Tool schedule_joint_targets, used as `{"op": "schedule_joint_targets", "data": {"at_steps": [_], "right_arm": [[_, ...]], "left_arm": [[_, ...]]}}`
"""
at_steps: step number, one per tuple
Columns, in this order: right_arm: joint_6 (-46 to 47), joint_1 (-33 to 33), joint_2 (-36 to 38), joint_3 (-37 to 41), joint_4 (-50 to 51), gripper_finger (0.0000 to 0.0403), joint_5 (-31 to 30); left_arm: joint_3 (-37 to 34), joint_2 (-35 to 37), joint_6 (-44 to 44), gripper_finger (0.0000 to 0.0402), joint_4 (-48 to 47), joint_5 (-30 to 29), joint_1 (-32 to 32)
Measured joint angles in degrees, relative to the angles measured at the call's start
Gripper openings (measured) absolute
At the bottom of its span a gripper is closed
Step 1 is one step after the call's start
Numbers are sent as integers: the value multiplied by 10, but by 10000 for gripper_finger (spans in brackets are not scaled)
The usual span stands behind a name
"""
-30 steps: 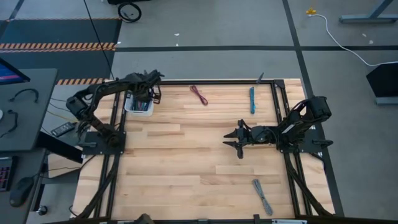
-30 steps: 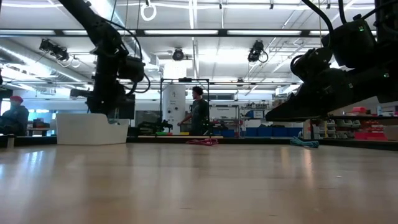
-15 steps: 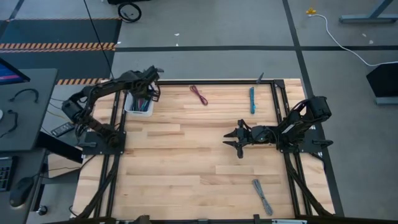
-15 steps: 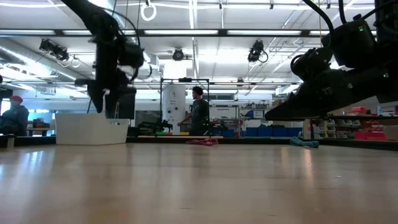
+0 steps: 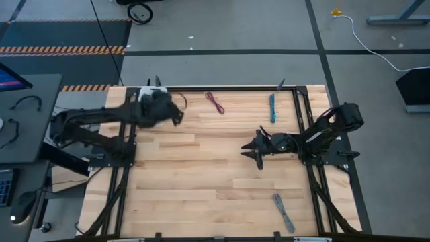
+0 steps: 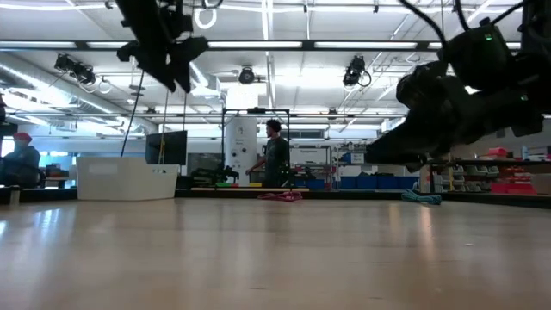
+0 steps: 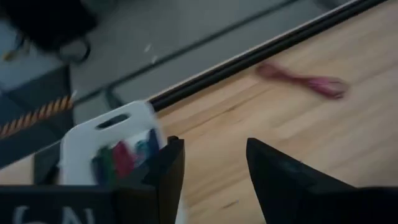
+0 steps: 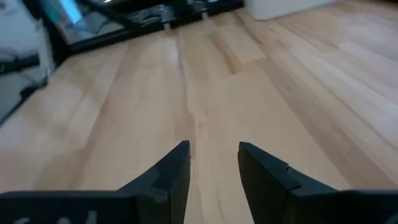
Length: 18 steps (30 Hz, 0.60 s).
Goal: Pick and place USB-C Cables
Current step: Put the gray charger cable into the white bin
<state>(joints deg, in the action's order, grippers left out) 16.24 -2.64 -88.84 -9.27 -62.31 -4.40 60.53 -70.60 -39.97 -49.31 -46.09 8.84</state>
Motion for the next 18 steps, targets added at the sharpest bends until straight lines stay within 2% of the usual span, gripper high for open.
{"op": "schedule_joint_targets", "data": {"at_steps": [3, 7, 13, 15, 18], "right_arm": [[27, 11, 47, -23, 103, 140, 9], [31, 13, 112, -101, 346, 140, 9], [60, -12, 139, -256, 725, 139, 10], [87, -37, 139, -287, 803, 135, 10], [158, -93, 145, -305, 868, 128, 11]], "left_arm": [[0, -24, -37, 172, 22, -45, -81], [0, -56, -62, 169, 60, -97, -161], [0, -119, -78, 169, 121, -151, -223], [0, -142, -91, 169, 136, -177, -234], [0, -177, -110, 169, 182, -251, -246]]}}
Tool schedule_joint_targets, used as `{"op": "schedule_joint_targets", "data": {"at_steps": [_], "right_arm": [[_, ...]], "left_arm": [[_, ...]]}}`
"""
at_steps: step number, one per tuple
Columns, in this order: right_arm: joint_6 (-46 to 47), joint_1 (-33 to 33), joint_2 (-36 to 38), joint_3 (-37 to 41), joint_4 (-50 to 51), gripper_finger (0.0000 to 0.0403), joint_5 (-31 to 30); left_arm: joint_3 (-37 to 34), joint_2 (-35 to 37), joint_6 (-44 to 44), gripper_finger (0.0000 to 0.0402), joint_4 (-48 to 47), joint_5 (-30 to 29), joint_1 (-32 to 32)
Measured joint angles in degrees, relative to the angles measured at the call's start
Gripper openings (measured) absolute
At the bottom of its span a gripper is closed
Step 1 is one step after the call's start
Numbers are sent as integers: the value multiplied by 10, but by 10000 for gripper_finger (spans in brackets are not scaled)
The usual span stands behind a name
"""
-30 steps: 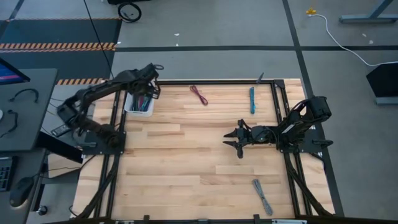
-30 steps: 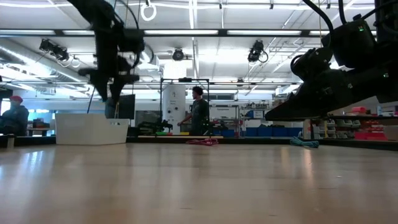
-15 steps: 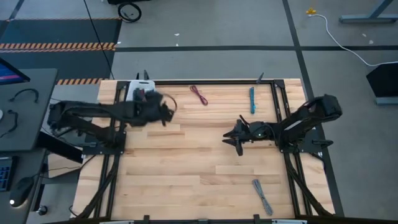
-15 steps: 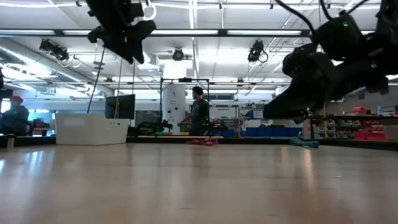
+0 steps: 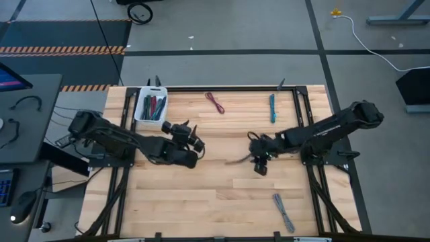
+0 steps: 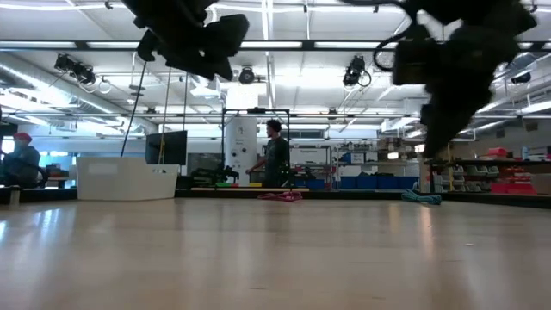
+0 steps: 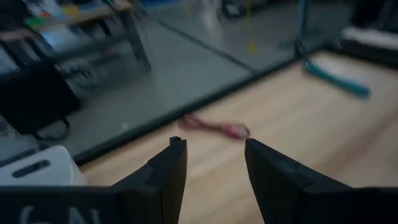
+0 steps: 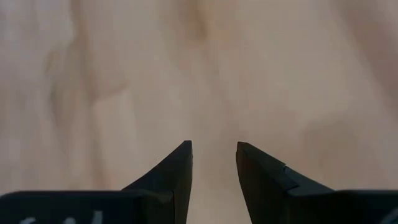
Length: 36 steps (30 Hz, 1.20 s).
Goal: Pick and place USB-C Cables
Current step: Put the gray charger cable into the white bin
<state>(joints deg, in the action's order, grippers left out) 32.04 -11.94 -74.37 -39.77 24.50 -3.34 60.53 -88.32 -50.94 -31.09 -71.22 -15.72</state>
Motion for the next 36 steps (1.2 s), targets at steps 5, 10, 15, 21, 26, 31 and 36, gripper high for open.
{"op": "schedule_joint_targets", "data": {"at_steps": [5, 10, 15, 21, 26, 31, 36], "right_arm": [[208, -126, 13, -3, 80, 123, 16], [421, -274, 13, -3, 103, 133, 48], [556, -388, 13, -3, 102, 163, 60], [608, -442, -26, -3, 87, 226, 22], [582, -431, -92, -8, 65, 247, 13], [528, -411, -152, -26, 55, 239, 0], [457, -390, -171, -28, 34, 224, 4]], "left_arm": [[0, -50, -11, 169, 103, -74, -4], [0, -91, -1, 169, 171, -60, -6], [0, -99, 11, 167, 180, -57, -11], [0, -99, 12, 167, 181, -68, -8], [0, -99, 12, 167, 180, -68, -8], [0, -99, 12, 167, 180, -67, -8], [0, -99, 12, 167, 180, -65, -9]]}}
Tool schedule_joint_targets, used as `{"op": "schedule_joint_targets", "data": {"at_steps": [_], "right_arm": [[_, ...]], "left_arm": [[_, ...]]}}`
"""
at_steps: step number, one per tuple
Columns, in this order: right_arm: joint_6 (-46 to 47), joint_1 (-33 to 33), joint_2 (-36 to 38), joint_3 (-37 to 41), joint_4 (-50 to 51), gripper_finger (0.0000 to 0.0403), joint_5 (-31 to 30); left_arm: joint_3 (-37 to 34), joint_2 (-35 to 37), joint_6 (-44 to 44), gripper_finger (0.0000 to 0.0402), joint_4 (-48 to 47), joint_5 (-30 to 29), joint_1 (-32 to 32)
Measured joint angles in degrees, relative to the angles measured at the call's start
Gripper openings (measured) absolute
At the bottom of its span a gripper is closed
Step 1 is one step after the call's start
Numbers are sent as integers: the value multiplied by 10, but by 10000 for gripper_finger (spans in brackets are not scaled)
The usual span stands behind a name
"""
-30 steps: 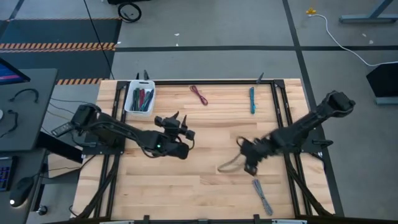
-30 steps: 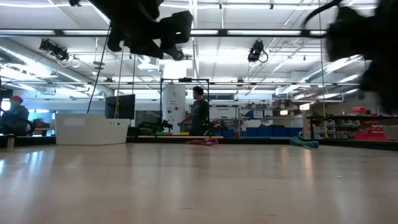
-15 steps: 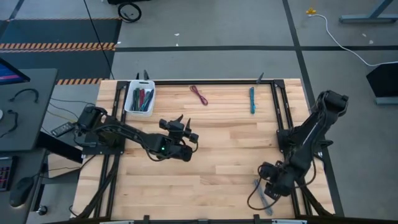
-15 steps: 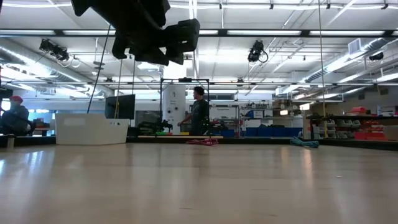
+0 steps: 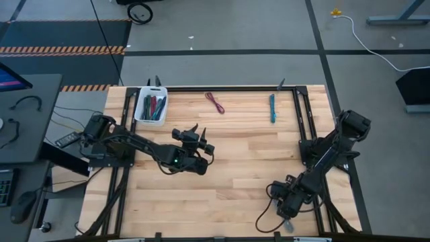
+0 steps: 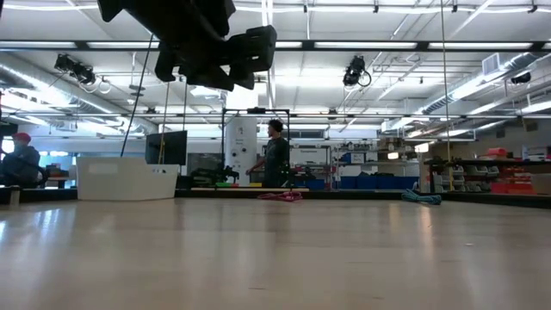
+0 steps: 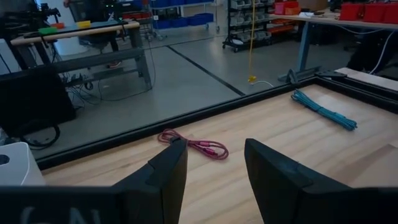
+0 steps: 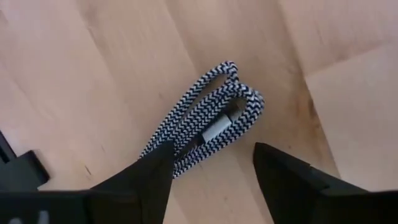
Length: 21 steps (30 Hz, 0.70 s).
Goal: Pick and place USB-C Cables
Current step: Put the gray charger cable into the white bin
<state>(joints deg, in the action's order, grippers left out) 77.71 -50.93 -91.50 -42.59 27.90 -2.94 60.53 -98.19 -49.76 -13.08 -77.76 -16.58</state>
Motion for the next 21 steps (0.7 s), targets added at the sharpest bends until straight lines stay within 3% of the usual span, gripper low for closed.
{"op": "schedule_joint_targets", "data": {"at_steps": [3, 7, 15, 21], "right_arm": [[-34, 11, 0, 0, 3, 207, -4], [-66, 25, -7, 0, 16, 166, -55], [-151, 52, -25, 0, 24, 25, -145], [-168, 54, 53, 5, 114, 8, -245]], "left_arm": [[0, 0, -2, 167, 0, 0, 0], [0, 0, -2, 167, 0, 0, 0], [0, 0, -3, 167, 0, 11, -1], [0, 0, -6, 167, -1, 14, -6]]}}
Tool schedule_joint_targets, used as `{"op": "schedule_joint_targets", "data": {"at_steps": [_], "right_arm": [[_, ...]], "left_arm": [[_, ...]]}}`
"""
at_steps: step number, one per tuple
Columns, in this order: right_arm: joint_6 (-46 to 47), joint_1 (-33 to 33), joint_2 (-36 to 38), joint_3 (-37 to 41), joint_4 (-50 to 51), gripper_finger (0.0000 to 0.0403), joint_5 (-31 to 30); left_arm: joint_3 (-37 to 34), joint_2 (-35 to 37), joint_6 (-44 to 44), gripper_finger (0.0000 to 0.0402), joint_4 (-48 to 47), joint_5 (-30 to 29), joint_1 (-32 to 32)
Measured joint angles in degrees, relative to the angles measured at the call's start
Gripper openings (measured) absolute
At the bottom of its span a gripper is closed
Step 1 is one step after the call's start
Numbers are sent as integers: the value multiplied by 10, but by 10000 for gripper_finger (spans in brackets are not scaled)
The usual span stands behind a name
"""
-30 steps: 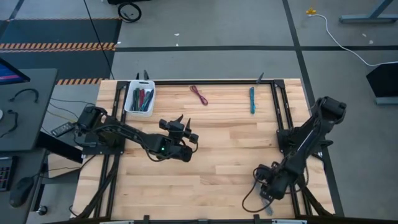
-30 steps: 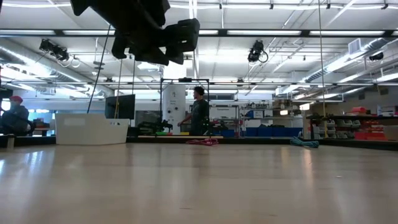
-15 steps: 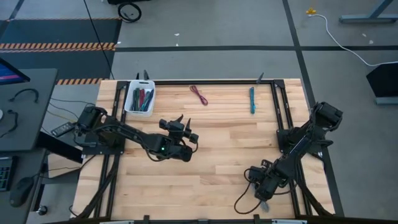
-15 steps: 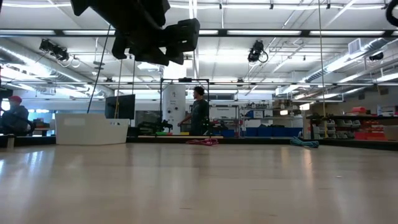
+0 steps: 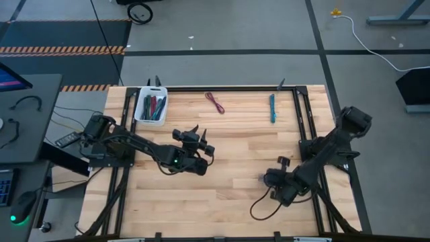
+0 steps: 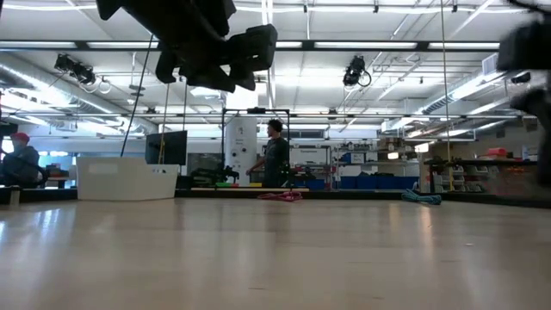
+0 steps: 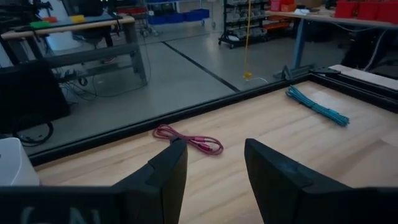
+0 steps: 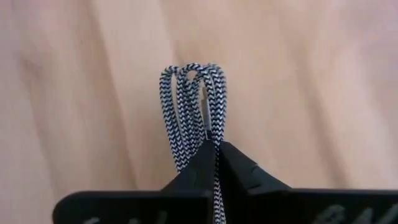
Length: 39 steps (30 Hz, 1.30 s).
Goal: Pick and place USB-C Cables
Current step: Put the gray charger cable into the white bin
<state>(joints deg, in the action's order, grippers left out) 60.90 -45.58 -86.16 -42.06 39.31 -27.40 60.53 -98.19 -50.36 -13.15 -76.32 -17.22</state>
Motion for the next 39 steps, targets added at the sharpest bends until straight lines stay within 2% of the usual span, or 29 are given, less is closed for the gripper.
{"op": "schedule_joint_targets", "data": {"at_steps": [4, 7, 10, 14, 18, 22, 25, 31, 35, 39], "right_arm": [[-17, -9, 81, 1, 43, 6, -101], [-62, -18, 149, 10, 12, 4, -172], [-122, -25, 217, 44, -51, 3, -222], [-237, -27, 302, 109, -224, 2, -270], [-426, -23, 354, 178, -494, 2, -261], [-621, -23, 369, 224, -736, 2, -250], [-719, -21, 370, 234, -834, 2, -251], [-784, 20, 362, 234, -896, 2, -236], [-777, 67, 335, 234, -914, 2, -191], [-776, 106, 304, 234, -948, 2, -188]], "left_arm": [[0, 0, 21, 167, 1, 42, -2], [0, -2, 50, 163, 11, 80, -2], [0, -17, 130, 157, 69, 130, 1], [0, -57, 330, 148, 245, 239, 9], [0, -114, 548, 143, 493, 417, 26], [0, -165, 654, 148, 712, 587, 43], [0, -187, 670, 165, 801, 658, 53], [10, -196, 612, 241, 827, 672, 70], [41, -196, 560, 291, 781, 671, 85], [83, -196, 540, 311, 682, 671, 95]]}}
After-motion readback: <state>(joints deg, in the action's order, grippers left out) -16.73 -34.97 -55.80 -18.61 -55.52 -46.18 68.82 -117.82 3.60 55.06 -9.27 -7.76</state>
